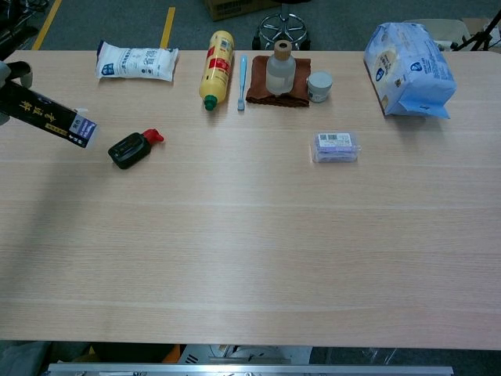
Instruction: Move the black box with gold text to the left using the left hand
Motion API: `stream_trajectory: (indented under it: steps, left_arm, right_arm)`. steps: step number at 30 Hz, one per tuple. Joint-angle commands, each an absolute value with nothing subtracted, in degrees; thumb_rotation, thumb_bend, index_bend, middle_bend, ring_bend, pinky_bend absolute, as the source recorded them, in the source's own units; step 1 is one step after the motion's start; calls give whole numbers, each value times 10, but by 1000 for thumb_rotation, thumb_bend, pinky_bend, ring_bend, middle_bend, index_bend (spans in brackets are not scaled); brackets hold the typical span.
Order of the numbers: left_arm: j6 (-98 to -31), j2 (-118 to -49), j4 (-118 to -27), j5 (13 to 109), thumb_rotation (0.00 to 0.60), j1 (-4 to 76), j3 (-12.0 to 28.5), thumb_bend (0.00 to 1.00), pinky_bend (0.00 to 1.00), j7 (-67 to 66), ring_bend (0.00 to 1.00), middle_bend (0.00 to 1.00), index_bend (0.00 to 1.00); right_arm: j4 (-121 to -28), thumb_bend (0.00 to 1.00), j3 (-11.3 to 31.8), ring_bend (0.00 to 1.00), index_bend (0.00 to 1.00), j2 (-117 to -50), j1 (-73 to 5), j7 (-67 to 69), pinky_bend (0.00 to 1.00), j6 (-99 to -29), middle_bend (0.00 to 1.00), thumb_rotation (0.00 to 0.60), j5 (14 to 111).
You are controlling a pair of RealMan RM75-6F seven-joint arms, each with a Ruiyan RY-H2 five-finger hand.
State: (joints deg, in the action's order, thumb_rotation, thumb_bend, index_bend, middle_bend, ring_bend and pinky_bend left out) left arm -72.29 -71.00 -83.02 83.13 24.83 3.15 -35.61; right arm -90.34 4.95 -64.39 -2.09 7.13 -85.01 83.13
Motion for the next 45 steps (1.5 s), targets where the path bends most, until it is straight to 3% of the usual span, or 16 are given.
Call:
stream_trajectory:
  steps: [1,13,26,39,45]
  left_arm:
    - [-694,-697,-858,786,600,225,31,450,21,-247,0,0,411]
    - [-604,-710,-804,751,600,196,9,451,21,32,0,0,411]
    - [-513,-721,-754,758,600,211,-6,451,21,154,0,0,388]
    - [-504,-734,-723,780,600,211,-15,451,21,196,0,0,252]
    - [-564,-723,-741,810,600,203,-6,448,21,202,0,0,162]
  right_arm:
    - [-905,38,49,112,208,-644,-21,70,171,-850,140,600,831]
    - [-915,38,49,112,208,-643,-24,57,171,-847,140,600,832]
    - [-912,38,49,112,208,-643,-22,61,171,-848,140,600,829]
    - [-907,38,49,112,208,-645,-22,68,171,-847,140,600,829]
    - [-909,38,50,112,208,-643,-21,69,171,-853,140,600,832]
